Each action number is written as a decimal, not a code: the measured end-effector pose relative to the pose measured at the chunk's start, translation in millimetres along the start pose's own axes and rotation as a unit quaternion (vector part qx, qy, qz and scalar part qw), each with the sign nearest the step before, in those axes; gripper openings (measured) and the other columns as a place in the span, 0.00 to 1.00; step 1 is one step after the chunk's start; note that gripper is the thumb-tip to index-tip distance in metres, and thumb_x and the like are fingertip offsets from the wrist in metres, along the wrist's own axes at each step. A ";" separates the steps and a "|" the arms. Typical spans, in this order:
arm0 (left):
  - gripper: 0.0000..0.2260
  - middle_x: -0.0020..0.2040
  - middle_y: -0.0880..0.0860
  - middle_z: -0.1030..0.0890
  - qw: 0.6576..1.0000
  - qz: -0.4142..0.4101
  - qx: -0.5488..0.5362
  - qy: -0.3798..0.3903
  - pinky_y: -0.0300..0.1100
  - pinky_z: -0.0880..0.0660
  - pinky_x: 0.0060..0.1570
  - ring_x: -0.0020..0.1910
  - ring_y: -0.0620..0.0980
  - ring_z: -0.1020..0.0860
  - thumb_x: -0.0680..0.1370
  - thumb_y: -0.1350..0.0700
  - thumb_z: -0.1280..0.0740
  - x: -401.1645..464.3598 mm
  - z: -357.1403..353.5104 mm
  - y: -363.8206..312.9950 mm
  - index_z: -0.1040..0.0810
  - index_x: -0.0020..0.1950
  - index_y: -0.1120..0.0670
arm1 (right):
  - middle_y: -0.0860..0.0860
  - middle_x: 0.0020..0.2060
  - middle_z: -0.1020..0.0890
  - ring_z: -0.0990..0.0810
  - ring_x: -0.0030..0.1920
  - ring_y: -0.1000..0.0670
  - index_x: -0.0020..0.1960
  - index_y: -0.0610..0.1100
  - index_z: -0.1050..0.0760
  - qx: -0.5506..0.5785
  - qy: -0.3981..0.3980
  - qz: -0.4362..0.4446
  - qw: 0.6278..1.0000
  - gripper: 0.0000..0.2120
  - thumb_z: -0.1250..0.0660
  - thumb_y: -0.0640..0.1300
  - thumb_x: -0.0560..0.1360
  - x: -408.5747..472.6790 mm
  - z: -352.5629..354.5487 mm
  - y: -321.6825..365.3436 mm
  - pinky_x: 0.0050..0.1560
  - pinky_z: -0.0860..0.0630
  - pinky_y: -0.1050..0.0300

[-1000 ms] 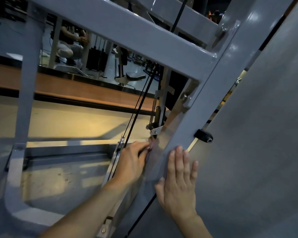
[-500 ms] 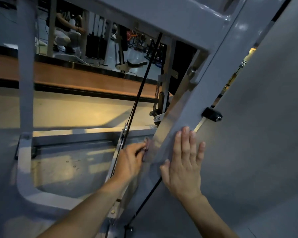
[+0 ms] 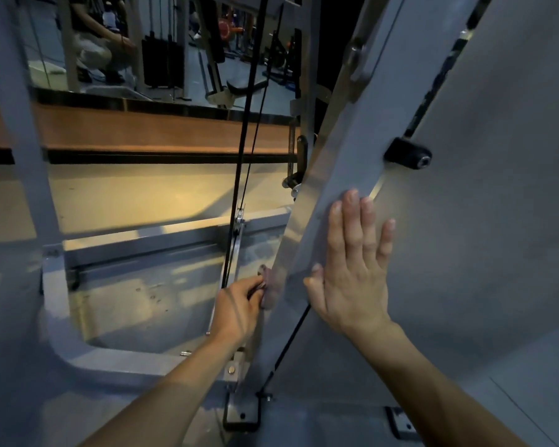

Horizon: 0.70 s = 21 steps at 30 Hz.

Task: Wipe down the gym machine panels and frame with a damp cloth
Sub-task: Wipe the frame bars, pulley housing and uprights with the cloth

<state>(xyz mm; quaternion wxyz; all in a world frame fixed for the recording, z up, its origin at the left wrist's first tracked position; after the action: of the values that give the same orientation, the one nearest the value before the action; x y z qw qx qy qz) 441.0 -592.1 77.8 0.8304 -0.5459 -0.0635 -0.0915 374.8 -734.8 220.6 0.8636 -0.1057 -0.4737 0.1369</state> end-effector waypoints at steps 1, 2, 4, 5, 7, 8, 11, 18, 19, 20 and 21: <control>0.14 0.49 0.47 0.14 1.000 0.009 0.010 0.007 0.34 0.24 0.47 0.52 0.46 0.16 0.80 0.67 0.32 0.6 0.7 -1.0 0.14 0.62 0.54 | 0.47 0.82 0.64 0.62 0.82 0.45 0.82 0.40 0.63 -0.001 0.004 -0.003 1.000 0.44 0.44 0.48 0.74 0.1 0.4 -0.5 0.80 0.63 0.40; 0.14 0.51 0.48 0.14 1.000 0.012 0.020 0.012 0.32 0.27 0.48 0.53 0.45 0.17 0.81 0.65 0.32 0.7 3.4 -5.1 0.15 0.63 0.54 | 0.47 0.82 0.64 0.62 0.82 0.45 0.82 0.40 0.63 -0.002 0.007 -0.007 1.000 0.44 0.44 0.48 0.73 -0.8 1.1 -0.8 0.80 0.63 0.40; 0.13 0.54 0.48 0.14 0.999 0.004 0.034 0.019 0.30 0.29 0.50 0.55 0.44 0.18 0.81 0.62 0.31 -4.3 11.8 -14.8 0.15 0.64 0.53 | 0.47 0.82 0.63 0.61 0.82 0.45 0.83 0.40 0.63 -0.007 0.011 -0.007 1.000 0.46 0.42 0.48 0.73 -2.1 2.9 0.4 0.80 0.63 0.40; 0.13 0.56 0.48 0.14 0.999 0.000 0.040 0.024 0.31 0.28 0.52 0.56 0.45 0.18 0.82 0.62 0.31 -7.1 16.0 -19.1 0.16 0.65 0.52 | 0.46 0.82 0.63 0.61 0.82 0.45 0.83 0.40 0.62 -0.013 0.016 -0.009 1.000 0.46 0.41 0.47 0.72 -2.2 3.7 0.7 0.80 0.63 0.40; 0.14 0.59 0.46 0.14 0.998 -0.001 0.047 0.038 0.34 0.26 0.59 0.60 0.45 0.18 0.81 0.61 0.30 -14.2 26.2 -28.1 0.16 0.66 0.51 | 0.46 0.82 0.63 0.61 0.82 0.45 0.83 0.39 0.62 -0.024 0.025 -0.014 0.999 0.46 0.42 0.48 0.72 -3.2 4.7 0.4 0.81 0.62 0.40; 0.14 0.59 0.44 0.15 0.998 -0.004 0.040 0.042 0.37 0.25 0.62 0.61 0.44 0.18 0.81 0.60 0.29 -16.8 32.6 -33.8 0.16 0.65 0.49 | 0.46 0.82 0.63 0.61 0.82 0.45 0.83 0.39 0.62 -0.026 0.026 -0.015 0.999 0.46 0.42 0.48 0.72 -3.3 5.4 0.4 0.81 0.62 0.40; 0.16 0.55 0.35 0.15 0.998 -0.031 -0.020 0.045 0.45 0.22 0.64 0.59 0.37 0.18 0.81 0.61 0.29 -22.4 56.6 -66.8 0.16 0.61 0.40 | 0.45 0.83 0.61 0.59 0.83 0.45 0.83 0.39 0.61 -0.010 0.035 -0.011 0.999 0.45 0.43 0.49 0.73 -2.4 7.7 -1.0 0.80 0.61 0.41; 0.14 0.53 0.42 0.13 0.986 -0.089 -0.119 0.070 0.38 0.21 0.53 0.55 0.41 0.16 0.79 0.55 0.33 -41.1 110.7 -165.5 0.14 0.59 0.39 | 0.46 0.82 0.43 0.45 0.82 0.45 0.81 0.39 0.44 0.133 0.042 -0.004 0.990 0.36 0.42 0.44 0.74 -8.7 28.7 -9.5 0.81 0.50 0.43; 0.15 0.52 0.43 0.13 0.984 -0.083 -0.136 0.083 0.35 0.22 0.50 0.53 0.41 0.16 0.78 0.55 0.33 -43.1 115.1 -179.9 0.14 0.57 0.37 | 0.46 0.81 0.40 0.41 0.81 0.46 0.80 0.39 0.40 0.159 0.043 -0.001 0.986 0.32 0.43 0.43 0.76 -11.9 33.2 -10.7 0.80 0.47 0.44; 0.16 0.51 0.45 0.12 0.982 -0.078 -0.147 0.093 0.32 0.22 0.48 0.51 0.41 0.16 0.77 0.55 0.33 -44.7 118.5 -192.9 0.14 0.55 0.36 | 0.47 0.79 0.35 0.36 0.79 0.46 0.77 0.39 0.35 0.183 0.045 -0.003 0.982 0.27 0.45 0.42 0.79 -15.1 38.7 -11.3 0.78 0.42 0.45; 0.15 0.49 0.46 0.12 0.981 -0.064 -0.154 0.101 0.32 0.23 0.46 0.49 0.40 0.16 0.77 0.56 0.33 -45.6 121.1 -204.5 0.13 0.53 0.36 | 0.47 0.76 0.30 0.30 0.75 0.46 0.72 0.40 0.30 0.217 0.049 -0.019 0.975 0.21 0.47 0.43 0.81 -18.5 44.0 -11.9 0.74 0.36 0.46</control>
<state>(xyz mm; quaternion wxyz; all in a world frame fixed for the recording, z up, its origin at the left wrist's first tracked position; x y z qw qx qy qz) 350.7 -556.3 299.4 0.7310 -0.6498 0.0006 -0.2083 329.7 -749.9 233.0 0.8907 0.0871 -0.3912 0.2146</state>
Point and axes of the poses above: each hand's wrist, its own x-axis towards the middle knuckle, its own z-axis out of the back of the hand, y = z × x, the point moved 3 cm from there along x, towards the middle knuckle
